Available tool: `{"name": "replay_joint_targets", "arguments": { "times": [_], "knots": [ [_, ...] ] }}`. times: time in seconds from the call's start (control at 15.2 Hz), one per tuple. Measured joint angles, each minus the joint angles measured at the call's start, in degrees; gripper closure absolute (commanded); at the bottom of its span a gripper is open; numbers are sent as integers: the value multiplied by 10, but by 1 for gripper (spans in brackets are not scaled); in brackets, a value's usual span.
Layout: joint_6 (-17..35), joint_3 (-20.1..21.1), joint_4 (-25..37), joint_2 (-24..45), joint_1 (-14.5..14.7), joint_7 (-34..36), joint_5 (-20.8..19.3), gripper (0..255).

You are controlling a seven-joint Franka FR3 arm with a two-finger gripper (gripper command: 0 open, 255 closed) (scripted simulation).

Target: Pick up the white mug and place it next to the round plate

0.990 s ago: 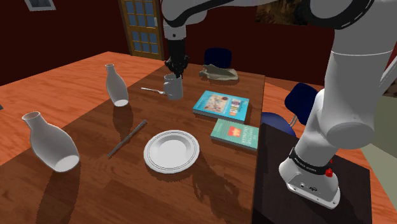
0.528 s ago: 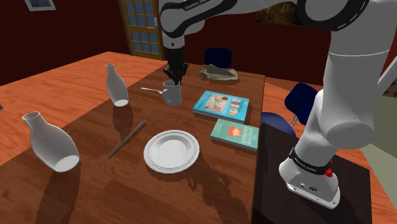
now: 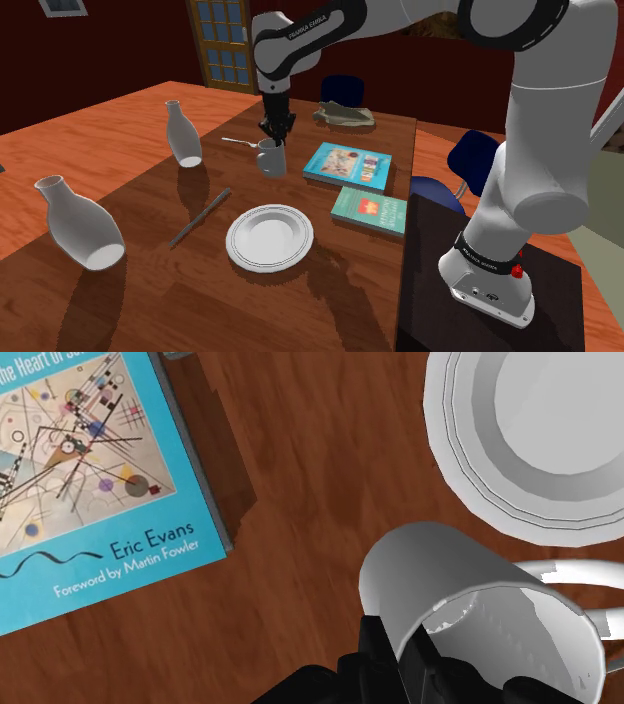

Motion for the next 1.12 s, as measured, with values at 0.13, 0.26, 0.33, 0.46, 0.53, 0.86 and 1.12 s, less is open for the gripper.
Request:
{"name": "replay_joint_targets", "arguments": {
  "times": [0.13,0.26,0.33,0.46,0.53,0.86,1.12],
  "knots": [
    [14,0,-9,5,0,-1,1,255],
    [26,1,-17,10,0,-1,2,255],
    [33,1,-20,13,0,-2,3,255],
    [46,1,-26,19,0,-3,4,255],
    [52,1,-30,23,-1,-4,4,255],
    [86,3,-46,41,-1,-6,8,255],
    [103,4,-51,53,-2,-8,10,255]
  ]
}}
